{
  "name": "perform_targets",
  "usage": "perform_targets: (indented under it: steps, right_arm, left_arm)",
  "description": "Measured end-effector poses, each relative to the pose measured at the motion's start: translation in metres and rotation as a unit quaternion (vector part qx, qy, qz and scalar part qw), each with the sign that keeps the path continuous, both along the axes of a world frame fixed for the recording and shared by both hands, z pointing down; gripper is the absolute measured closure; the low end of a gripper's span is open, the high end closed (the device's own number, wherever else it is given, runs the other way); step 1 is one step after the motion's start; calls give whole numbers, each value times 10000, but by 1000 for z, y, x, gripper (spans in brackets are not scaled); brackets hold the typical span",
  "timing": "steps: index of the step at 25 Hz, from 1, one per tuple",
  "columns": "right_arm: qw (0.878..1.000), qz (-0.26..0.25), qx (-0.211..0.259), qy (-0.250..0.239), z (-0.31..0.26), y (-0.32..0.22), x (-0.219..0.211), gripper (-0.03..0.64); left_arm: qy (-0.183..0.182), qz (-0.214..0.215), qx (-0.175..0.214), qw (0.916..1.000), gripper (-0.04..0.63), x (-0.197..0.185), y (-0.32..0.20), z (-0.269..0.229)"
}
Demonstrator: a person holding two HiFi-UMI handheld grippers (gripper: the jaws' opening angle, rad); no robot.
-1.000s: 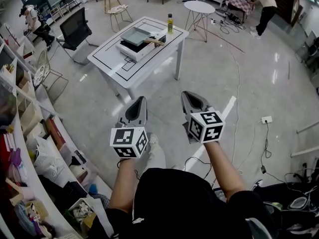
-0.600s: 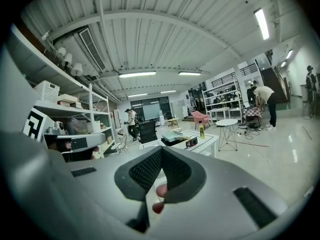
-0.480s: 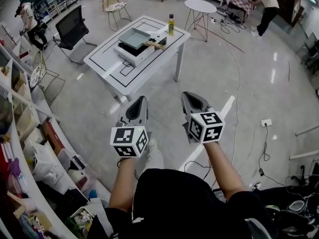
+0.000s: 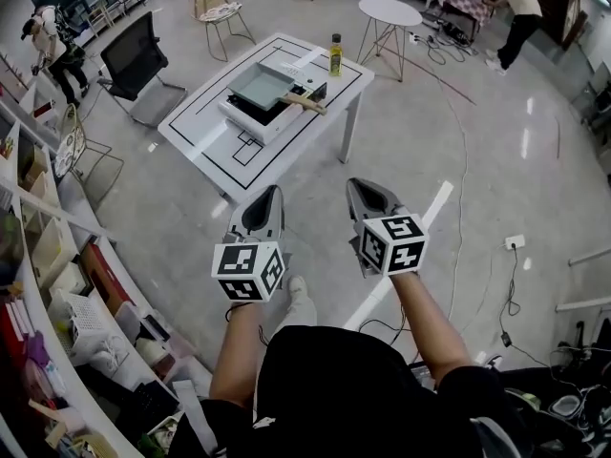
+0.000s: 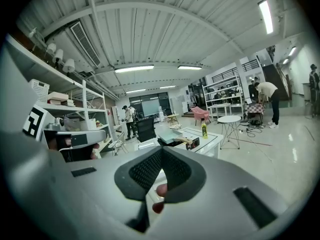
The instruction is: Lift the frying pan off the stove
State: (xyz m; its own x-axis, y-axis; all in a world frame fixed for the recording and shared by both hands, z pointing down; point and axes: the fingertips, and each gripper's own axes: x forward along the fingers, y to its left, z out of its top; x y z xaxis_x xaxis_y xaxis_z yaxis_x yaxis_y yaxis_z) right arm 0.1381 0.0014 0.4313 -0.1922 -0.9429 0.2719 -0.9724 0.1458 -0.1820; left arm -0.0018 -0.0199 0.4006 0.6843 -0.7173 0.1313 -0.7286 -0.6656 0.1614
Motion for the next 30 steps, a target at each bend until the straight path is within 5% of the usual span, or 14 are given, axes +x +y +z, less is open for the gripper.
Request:
perform_targets:
  steps: [30]
  right_arm:
    - [9986,325,-181,384,-3,-190,-31,615]
  left_arm:
    - [97,544,-129,9984,584,-20,-189,6]
